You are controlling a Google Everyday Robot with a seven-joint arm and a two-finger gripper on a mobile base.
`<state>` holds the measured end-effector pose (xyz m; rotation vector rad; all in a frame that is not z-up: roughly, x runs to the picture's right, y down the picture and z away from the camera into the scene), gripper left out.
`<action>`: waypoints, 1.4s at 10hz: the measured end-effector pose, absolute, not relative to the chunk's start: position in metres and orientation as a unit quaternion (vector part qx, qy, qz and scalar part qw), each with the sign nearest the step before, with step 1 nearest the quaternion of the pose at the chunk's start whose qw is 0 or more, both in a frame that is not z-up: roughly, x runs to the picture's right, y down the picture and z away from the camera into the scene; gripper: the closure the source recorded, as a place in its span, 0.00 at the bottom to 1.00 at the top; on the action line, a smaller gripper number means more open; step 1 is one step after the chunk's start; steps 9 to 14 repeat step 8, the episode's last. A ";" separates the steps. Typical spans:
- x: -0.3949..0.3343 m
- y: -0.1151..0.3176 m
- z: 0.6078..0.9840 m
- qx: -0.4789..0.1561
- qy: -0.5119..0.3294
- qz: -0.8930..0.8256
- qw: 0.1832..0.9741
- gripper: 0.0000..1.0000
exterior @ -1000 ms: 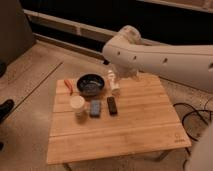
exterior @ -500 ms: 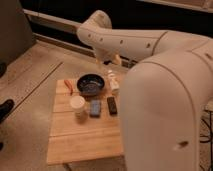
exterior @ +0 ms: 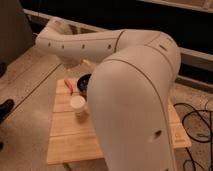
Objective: Move the arm in a circular motion
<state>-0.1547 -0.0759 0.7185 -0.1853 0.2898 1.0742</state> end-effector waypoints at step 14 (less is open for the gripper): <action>-0.114 0.049 0.660 -0.097 0.110 0.444 0.884 0.35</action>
